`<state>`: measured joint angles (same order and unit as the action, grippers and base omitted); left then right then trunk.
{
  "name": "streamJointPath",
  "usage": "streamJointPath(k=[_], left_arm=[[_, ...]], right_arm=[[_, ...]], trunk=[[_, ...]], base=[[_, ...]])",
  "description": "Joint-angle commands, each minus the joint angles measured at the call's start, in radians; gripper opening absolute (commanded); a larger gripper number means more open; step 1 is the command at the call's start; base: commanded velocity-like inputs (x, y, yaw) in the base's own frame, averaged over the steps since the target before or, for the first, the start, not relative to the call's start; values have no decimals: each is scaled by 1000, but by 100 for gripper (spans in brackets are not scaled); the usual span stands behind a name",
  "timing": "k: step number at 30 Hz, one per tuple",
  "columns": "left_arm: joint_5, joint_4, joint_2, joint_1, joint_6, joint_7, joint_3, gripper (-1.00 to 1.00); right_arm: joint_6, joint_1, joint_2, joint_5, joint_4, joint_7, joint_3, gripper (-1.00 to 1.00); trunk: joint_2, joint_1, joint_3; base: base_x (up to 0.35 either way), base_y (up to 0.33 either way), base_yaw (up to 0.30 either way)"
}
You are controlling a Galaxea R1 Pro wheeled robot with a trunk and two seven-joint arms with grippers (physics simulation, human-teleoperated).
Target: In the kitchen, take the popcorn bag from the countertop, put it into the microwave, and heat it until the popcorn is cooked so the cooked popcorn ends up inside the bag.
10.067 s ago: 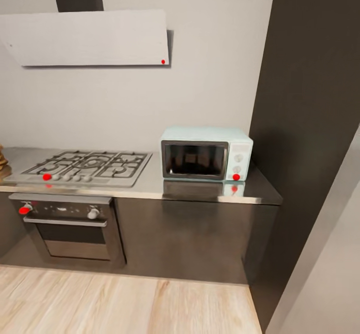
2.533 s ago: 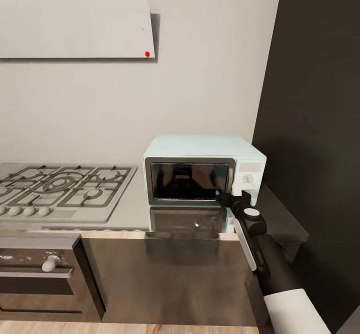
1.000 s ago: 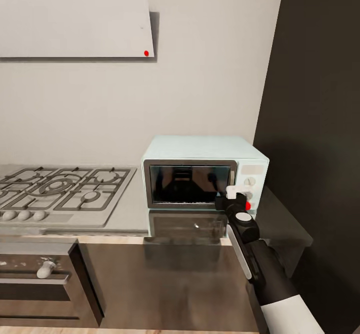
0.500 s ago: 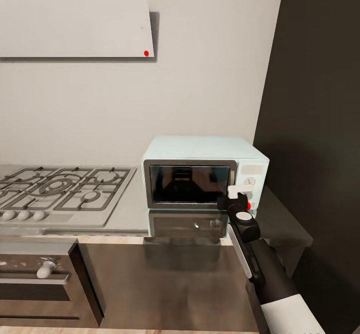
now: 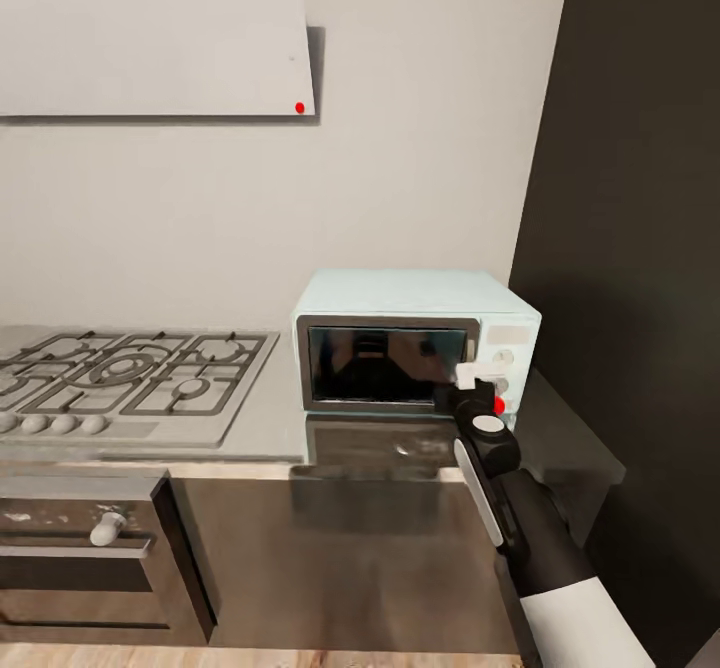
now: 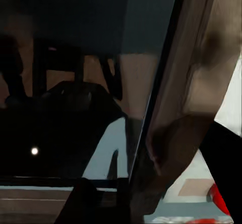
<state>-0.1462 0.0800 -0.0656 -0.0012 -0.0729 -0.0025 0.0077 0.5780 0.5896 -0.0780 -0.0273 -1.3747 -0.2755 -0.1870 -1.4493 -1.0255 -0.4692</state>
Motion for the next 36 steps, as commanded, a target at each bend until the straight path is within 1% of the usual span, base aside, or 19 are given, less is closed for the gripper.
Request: streamJointPath(k=[1,5,18,36], left_arm=[[-7,0,0,0,-2,0,0,100],[-7,0,1,0,-2,0,0,100],[-7,1,0,0,-2,1,0,100],[-7,0,0,0,-2,1,0,100]], right_arm=[[0,1,0,17,-1,-1,-5,-100],[-1,1,0,16,1,-1,-5,-100],[-1,1,0,14,2,-1,-4,-100],[-3,1,1,14,2,-1,-3,-100]], trunk=[[-1,0,-1],[-1,0,-1],[-1,0,-1],[-1,0,-1]], base=[[-245,202,0],[-197,161,0],[-24,8,0],[-158,0,0]])
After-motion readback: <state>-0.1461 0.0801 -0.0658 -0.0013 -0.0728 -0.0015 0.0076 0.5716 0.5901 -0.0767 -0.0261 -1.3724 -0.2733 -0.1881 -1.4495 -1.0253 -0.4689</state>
